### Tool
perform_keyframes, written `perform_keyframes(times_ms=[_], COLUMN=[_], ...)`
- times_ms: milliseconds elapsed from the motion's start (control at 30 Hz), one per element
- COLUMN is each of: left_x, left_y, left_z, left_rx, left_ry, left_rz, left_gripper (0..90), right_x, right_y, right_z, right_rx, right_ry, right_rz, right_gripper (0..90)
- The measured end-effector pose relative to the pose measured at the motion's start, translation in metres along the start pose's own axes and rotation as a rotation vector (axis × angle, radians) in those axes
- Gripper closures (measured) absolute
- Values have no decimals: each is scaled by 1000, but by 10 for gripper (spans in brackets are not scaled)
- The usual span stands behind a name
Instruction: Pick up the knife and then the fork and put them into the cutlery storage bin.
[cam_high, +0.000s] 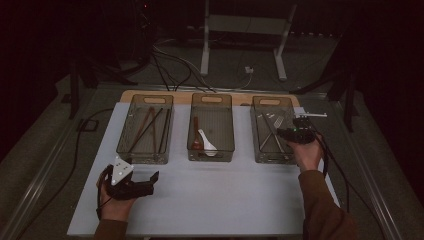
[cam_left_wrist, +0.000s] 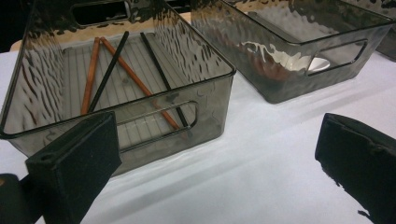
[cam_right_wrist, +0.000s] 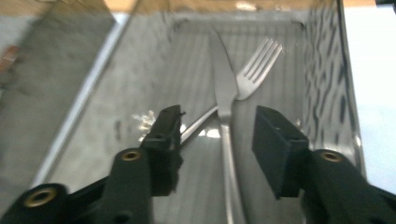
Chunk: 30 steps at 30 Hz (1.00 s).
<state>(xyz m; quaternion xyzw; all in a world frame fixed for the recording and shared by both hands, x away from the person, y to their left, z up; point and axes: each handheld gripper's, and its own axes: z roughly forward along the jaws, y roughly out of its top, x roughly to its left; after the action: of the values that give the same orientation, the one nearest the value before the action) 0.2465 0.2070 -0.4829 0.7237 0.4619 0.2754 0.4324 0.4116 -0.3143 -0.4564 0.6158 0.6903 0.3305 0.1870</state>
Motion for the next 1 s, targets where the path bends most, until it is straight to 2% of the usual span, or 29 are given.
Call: perform_keyframes(times_ms=[67,167,300,333,400,500,533,600,633,800,867,1000], left_x=[0,2,3,3,4,5,5,6,7,10,11,14], left_y=[0,1,3,4,5,7,8,9,9,11,11,12], left_z=[-1,-2,-3,-4,-5,-7,-8,-10,-10,-14,-15,-17], left_rx=[-1,-6,-14,-16,-23,-35,-39,-44,-47,-72,-77,-97], left_ry=[2,5,12,13,13,15,13,10,9,5,4,7], left_rz=[1,1,3,4,5,7,7,8,8,0,-2,-16], left_gripper=[11,11,10,10,10,10,10,10,10,6,6,6], right_x=[2,4,13,15,20,27,29,30,30,29,28,29], right_y=[-2,-10,-29,-35,-48,-69,-76,-89,-95,-115,-120,-129], right_z=[-6,-17,-32,-37,-47,-61,-66,-73,-76,-83,-84,-85], right_rx=[-34,-94,-144,-172,-215,-268,-297,-335,-345,-349,-348,-349], right_ry=[26,99,141,158,184,206,201,232,232,254,253,243], right_rz=[-9,-4,-82,-97,-129,-193,-209,-223,-233,-252,-247,-272], right_gripper=[405,284,141,142,82,42,44,33,33,28,28,23])
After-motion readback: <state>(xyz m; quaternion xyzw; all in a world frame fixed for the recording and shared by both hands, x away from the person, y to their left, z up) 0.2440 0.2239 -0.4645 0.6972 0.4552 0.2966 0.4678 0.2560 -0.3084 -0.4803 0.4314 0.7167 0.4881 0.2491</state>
